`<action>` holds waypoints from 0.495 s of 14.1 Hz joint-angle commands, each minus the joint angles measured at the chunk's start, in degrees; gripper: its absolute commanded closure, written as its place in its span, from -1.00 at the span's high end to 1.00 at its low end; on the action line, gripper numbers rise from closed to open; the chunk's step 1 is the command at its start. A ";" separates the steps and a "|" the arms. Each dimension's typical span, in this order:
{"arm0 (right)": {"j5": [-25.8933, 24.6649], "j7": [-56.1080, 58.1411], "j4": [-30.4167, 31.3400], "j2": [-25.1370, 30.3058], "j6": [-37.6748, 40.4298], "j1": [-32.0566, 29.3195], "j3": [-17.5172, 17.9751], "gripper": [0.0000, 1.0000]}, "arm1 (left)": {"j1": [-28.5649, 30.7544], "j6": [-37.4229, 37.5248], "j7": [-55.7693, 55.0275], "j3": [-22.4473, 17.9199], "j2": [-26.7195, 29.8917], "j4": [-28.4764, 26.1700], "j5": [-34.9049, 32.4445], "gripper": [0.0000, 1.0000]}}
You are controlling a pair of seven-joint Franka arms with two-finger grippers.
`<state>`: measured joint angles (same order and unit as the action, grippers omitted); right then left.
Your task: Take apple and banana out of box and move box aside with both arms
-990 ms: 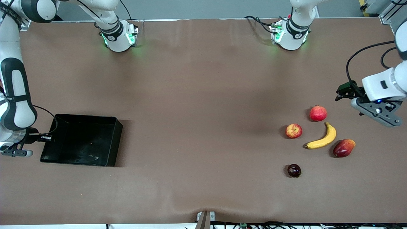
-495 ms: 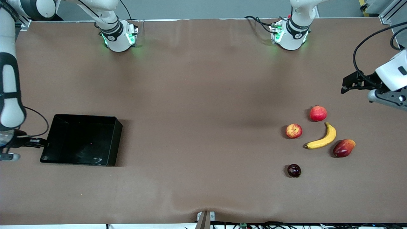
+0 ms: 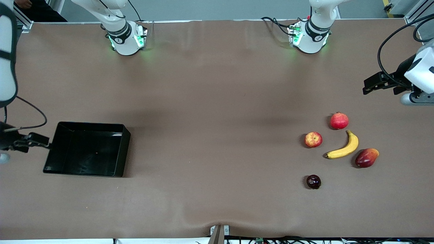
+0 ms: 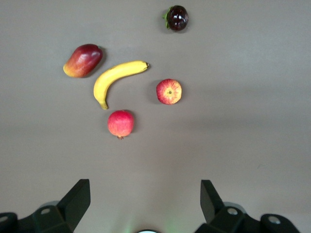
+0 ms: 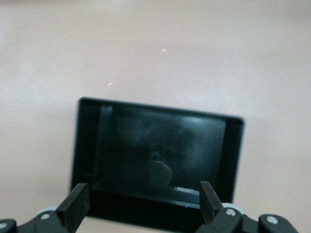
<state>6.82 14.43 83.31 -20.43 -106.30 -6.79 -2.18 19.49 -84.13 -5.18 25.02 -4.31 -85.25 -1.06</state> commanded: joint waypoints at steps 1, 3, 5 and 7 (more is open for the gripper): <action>-1.28 -4.31 2.39 5.30 4.68 2.13 -0.28 1.00 | 1.94 1.51 -0.71 -1.11 0.35 0.35 -1.65 1.00; -1.46 -4.67 2.74 8.64 8.38 3.63 -0.28 1.00 | 2.39 1.51 -0.44 -1.55 0.88 1.05 -5.17 1.00; -1.63 -5.81 5.10 12.68 9.27 4.24 -0.19 1.00 | 2.74 1.60 -0.35 -1.38 0.88 2.28 -5.45 1.00; -1.90 -8.18 9.66 17.60 9.36 4.59 -0.11 1.00 | 2.66 2.30 -1.05 -1.55 0.97 2.46 -5.45 1.00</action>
<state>6.03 8.99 85.98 -9.23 -96.26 -2.94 -2.15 22.07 -83.44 -5.66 23.17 -4.14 -83.45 -5.46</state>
